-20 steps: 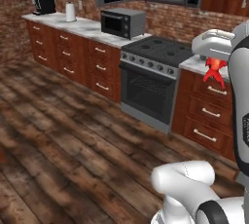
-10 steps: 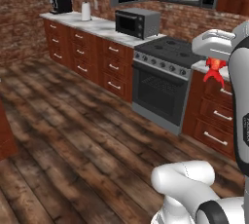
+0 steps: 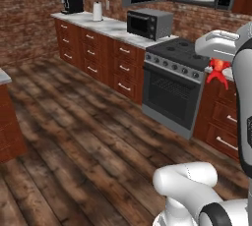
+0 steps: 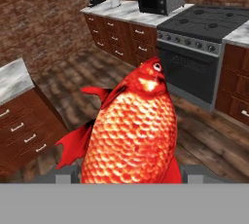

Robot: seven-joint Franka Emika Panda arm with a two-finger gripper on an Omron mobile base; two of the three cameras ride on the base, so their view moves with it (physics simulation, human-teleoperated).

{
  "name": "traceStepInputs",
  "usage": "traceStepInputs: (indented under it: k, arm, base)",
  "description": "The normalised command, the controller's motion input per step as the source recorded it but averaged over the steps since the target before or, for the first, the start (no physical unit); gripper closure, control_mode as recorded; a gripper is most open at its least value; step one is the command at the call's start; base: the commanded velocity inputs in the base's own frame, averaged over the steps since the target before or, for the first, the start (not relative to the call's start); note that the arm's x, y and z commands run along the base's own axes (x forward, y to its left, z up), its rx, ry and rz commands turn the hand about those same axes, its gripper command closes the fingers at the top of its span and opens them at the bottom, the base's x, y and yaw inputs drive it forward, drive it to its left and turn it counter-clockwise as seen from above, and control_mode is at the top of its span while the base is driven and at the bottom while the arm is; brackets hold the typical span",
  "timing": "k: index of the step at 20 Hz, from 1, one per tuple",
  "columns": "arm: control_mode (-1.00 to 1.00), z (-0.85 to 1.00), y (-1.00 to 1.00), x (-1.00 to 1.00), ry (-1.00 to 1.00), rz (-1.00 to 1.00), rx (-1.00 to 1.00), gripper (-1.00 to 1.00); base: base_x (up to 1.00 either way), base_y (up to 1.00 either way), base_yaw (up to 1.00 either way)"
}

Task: Transport the fish from the fridge to the microwave and turn on the microwave.

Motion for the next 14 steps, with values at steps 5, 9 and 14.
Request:
traceStepInputs:
  k: [5,9,14]
  arm:
    - [1.00,0.00,0.00,0.00,0.00,0.00,0.00,1.00]
    - [1.00,0.00,0.00,0.00,0.00,0.00,0.00,1.00]
    - [1.00,0.00,0.00,0.00,0.00,0.00,0.00,1.00]
  base:
    - [0.74,0.02,0.06]
    - [0.77,0.00,0.05]
    - [0.74,0.00,0.02]
